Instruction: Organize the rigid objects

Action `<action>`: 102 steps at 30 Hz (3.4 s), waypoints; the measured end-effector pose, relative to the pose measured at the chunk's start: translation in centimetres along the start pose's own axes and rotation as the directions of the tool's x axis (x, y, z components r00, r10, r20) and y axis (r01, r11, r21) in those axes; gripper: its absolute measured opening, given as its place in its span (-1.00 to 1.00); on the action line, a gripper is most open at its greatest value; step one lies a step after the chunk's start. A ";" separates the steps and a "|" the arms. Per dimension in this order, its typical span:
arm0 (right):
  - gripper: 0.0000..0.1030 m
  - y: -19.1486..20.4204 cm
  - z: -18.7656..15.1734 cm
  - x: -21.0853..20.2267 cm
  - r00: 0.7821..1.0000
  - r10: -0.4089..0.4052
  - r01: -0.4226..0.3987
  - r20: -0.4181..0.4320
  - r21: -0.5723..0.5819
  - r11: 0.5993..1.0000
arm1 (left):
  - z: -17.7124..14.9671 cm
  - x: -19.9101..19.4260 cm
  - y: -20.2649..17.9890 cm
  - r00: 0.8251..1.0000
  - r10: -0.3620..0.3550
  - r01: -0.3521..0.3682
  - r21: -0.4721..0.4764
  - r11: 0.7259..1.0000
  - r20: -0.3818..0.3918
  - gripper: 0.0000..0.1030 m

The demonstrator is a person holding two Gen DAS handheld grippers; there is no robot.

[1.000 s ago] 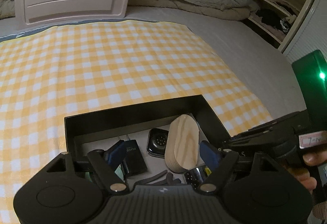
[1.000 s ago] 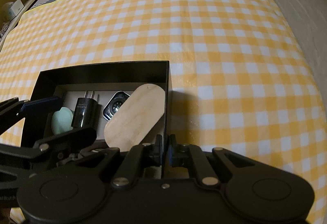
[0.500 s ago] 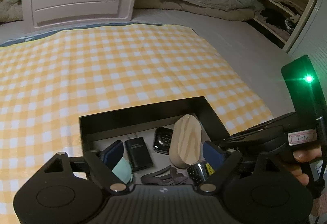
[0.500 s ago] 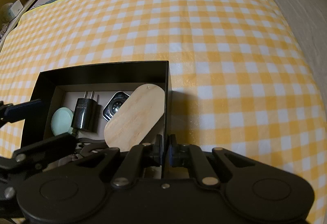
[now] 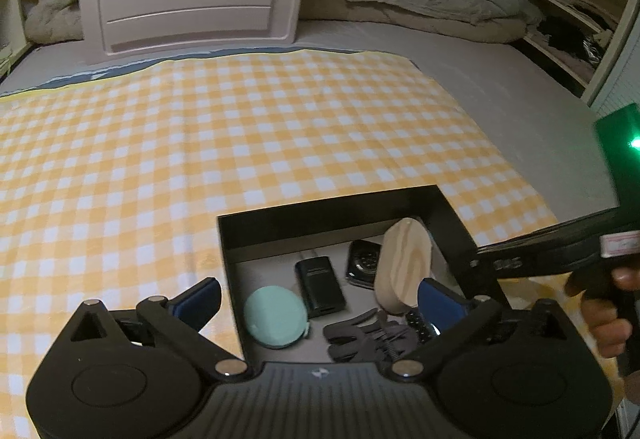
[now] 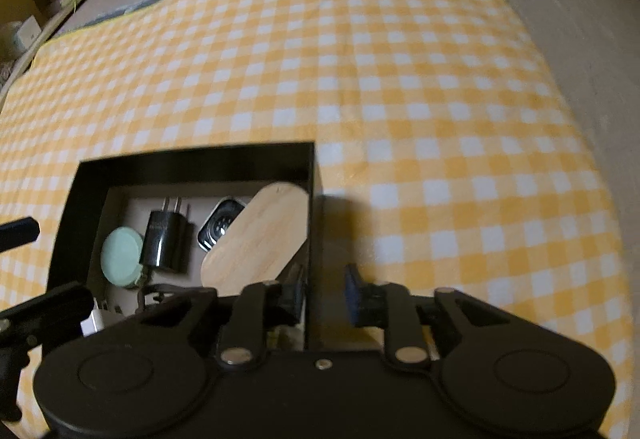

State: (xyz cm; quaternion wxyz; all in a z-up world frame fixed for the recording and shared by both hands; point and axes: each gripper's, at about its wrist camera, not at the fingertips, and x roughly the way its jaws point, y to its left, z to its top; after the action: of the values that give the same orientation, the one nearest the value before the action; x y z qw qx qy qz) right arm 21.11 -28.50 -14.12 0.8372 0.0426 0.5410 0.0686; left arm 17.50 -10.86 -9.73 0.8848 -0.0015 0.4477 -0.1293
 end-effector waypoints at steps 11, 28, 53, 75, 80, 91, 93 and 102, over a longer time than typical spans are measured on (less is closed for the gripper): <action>0.31 2.1 -0.7 -7.6 0.986 -0.020 0.026 0.164 -0.037 0.999 | -0.3 -3.0 1.0 0.999 0.041 -0.041 -0.044 0.998 0.014 1.00; 1.00 2.8 -7.1 -17.9 0.940 -0.023 0.027 0.339 -0.007 1.000 | -2.8 -12.9 1.6 0.982 0.125 -0.114 -0.091 0.989 0.138 1.00; 1.00 5.5 -14.9 -19.9 0.919 -0.037 0.055 0.392 -0.033 0.998 | -9.9 -17.3 0.3 0.960 0.213 -0.213 -0.024 0.977 0.182 1.00; 1.00 5.8 -15.3 -19.7 0.920 -0.039 0.067 0.389 -0.059 0.996 | -10.4 -17.8 0.1 0.958 0.205 -0.206 -0.020 0.978 0.198 1.00; 1.00 5.8 -15.3 -19.7 0.920 -0.040 0.068 0.389 -0.060 0.996 | -10.3 -17.8 0.1 0.958 0.206 -0.206 -0.020 0.978 0.198 1.00; 1.00 5.8 -15.4 -19.7 0.920 -0.041 0.071 0.390 -0.062 0.996 | -10.3 -17.8 0.1 0.959 0.203 -0.203 -0.021 0.979 0.198 1.00; 1.00 5.8 -15.4 -19.7 0.920 -0.040 0.070 0.389 -0.063 0.996 | -10.3 -17.9 0.1 0.959 0.201 -0.201 -0.023 0.979 0.199 1.00; 1.00 5.8 -15.4 -19.7 0.920 -0.042 0.073 0.390 -0.065 0.995 | -10.3 -17.9 -0.1 0.959 0.201 -0.200 -0.023 0.979 0.202 1.00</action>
State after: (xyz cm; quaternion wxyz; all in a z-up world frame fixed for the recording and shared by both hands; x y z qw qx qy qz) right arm -1.30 -25.95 -1.87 0.9303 0.0068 0.3626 0.0553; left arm -0.80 -5.62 -1.73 0.9345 0.0298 0.3528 -0.0377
